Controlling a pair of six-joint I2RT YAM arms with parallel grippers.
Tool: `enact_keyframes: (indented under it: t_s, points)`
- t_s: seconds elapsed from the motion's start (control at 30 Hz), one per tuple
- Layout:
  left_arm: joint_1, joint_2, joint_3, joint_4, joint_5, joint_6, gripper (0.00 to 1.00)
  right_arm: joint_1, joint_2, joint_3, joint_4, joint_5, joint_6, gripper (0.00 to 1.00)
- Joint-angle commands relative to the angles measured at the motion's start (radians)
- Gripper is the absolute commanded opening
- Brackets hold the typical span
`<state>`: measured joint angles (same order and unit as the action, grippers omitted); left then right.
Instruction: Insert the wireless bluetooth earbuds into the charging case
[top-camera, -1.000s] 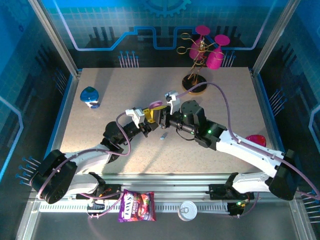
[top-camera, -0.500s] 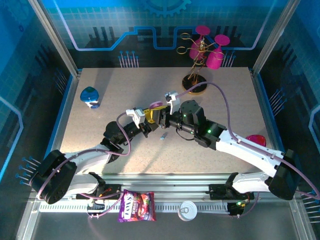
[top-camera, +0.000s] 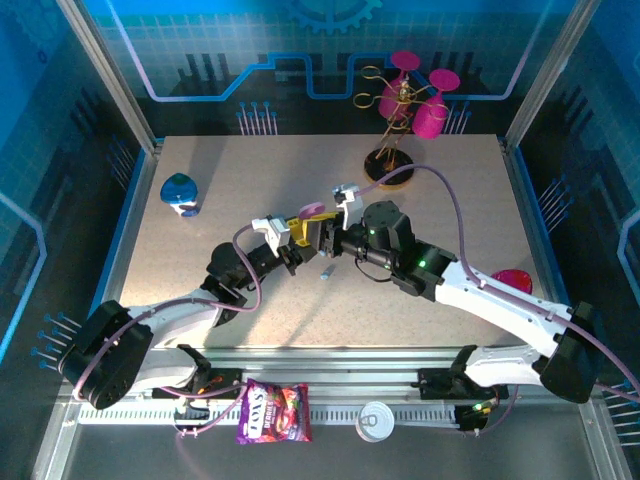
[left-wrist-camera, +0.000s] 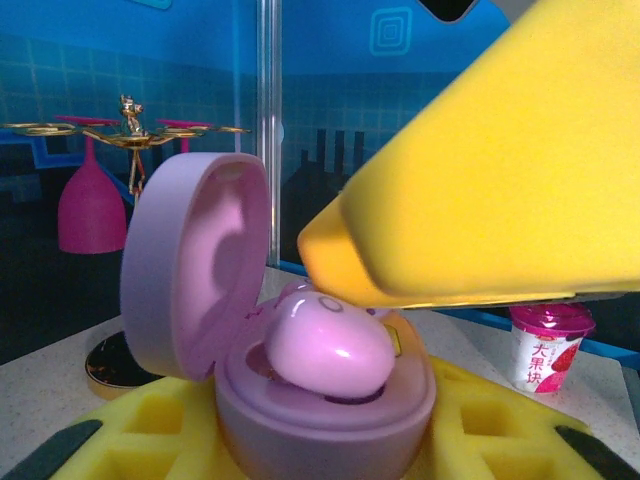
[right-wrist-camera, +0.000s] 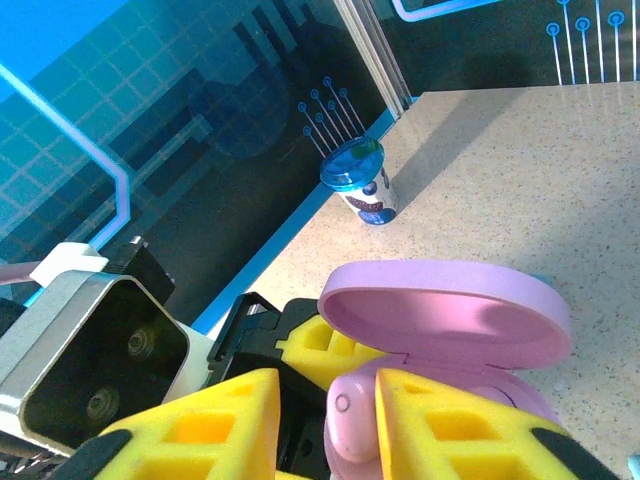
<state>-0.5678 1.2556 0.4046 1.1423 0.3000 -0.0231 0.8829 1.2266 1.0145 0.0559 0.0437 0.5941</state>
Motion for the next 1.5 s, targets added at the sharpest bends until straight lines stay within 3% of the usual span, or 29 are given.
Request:
enact_keyframes:
  t_s: [0.0, 0.3, 0.6, 0.9, 1.2, 1.47]
  points:
    - [-0.008, -0.019, 0.014, 0.039, -0.009, 0.011, 0.28, 0.000, -0.032, -0.011, 0.005, -0.018, -0.014, 0.34]
    - [-0.008, -0.017, -0.002, 0.040, 0.001, 0.049, 0.28, 0.004, -0.108, -0.044, 0.045, -0.024, -0.045, 0.45]
    - [-0.007, -0.070, -0.007, -0.080, 0.107, 0.144, 0.28, -0.033, -0.155, 0.000, -0.090, 0.089, -0.107, 0.72]
    - [-0.006, -0.104, -0.007, -0.131, 0.123, 0.176, 0.28, -0.142, -0.062, 0.119, -0.281, 0.036, -0.071, 0.93]
    - [-0.006, -0.105, -0.002, -0.142, 0.126, 0.185, 0.28, -0.200, 0.042, 0.207, -0.416, -0.098, -0.072, 0.95]
    - [-0.007, -0.112, 0.010, -0.143, 0.076, 0.147, 0.28, -0.200, 0.001, 0.150, -0.442, -0.131, -0.085, 0.94]
